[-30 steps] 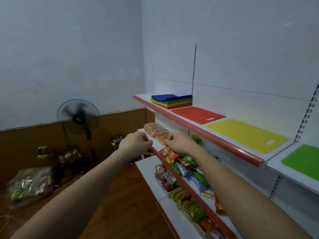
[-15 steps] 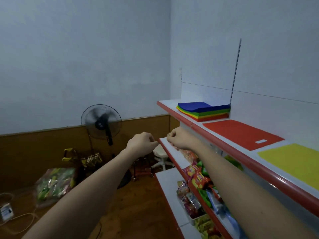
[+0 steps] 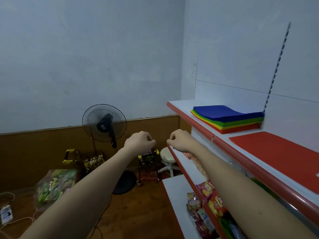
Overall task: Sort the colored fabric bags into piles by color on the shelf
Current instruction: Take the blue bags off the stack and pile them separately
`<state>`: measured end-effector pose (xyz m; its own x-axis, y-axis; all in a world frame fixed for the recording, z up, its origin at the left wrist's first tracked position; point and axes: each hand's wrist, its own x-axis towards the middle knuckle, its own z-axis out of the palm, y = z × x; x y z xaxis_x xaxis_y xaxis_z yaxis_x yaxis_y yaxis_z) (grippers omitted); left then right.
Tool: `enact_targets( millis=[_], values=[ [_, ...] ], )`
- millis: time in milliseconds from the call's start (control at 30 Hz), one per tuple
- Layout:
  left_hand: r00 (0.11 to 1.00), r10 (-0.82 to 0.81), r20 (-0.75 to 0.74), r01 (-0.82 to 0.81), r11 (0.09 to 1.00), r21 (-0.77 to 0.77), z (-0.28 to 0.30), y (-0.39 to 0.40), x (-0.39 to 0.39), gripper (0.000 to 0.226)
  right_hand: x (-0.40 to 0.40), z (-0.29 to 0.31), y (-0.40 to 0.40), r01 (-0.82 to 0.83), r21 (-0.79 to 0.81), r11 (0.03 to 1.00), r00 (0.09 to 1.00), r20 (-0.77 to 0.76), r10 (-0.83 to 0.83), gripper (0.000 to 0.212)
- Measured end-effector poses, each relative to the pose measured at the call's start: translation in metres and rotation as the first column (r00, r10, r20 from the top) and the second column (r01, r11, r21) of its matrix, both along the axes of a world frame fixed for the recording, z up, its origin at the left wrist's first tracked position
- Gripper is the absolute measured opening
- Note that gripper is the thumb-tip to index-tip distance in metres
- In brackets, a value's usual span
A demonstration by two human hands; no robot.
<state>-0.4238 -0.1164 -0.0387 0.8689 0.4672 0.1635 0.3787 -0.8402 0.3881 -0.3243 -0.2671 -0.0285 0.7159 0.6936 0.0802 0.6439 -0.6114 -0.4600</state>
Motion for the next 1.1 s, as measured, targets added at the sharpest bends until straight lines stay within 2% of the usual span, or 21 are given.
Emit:
enact_targets(
  millis=[267, 467, 633, 833, 967, 1100],
  values=[
    [0.991, -0.091, 0.093, 0.095, 0.995, -0.035, -0.016, 0.098, 0.054, 0.030, 0.061, -0.021, 0.081, 0.060, 0.006, 0.998, 0.997, 0.043, -0.060, 0.020],
    [0.978, -0.193, 0.084, 0.201, 0.975, -0.095, -0.034, 0.159, 0.101, 0.027, 0.097, -0.039, 0.116, 0.152, 0.059, 0.987, 0.987, 0.046, -0.154, 0.017],
    [0.957, -0.277, 0.090, 0.286, 0.952, -0.109, -0.040, 0.182, 0.164, 0.024, 0.139, -0.049, 0.134, 0.240, 0.119, 0.963, 0.970, 0.009, -0.243, 0.021],
    [0.908, -0.368, 0.202, 0.397, 0.910, -0.125, -0.040, 0.180, 0.262, 0.016, 0.209, -0.055, 0.138, 0.352, 0.168, 0.921, 0.934, -0.007, -0.356, 0.022],
    [0.848, -0.479, 0.226, 0.512, 0.851, -0.117, -0.030, 0.169, 0.330, 0.016, 0.251, -0.049, 0.127, 0.431, 0.313, 0.846, 0.897, -0.047, -0.439, 0.018],
    [0.763, -0.567, 0.310, 0.631, 0.757, -0.167, -0.019, 0.147, 0.391, 0.015, 0.276, -0.033, 0.106, 0.538, 0.459, 0.707, 0.806, -0.035, -0.591, 0.011]
  ],
)
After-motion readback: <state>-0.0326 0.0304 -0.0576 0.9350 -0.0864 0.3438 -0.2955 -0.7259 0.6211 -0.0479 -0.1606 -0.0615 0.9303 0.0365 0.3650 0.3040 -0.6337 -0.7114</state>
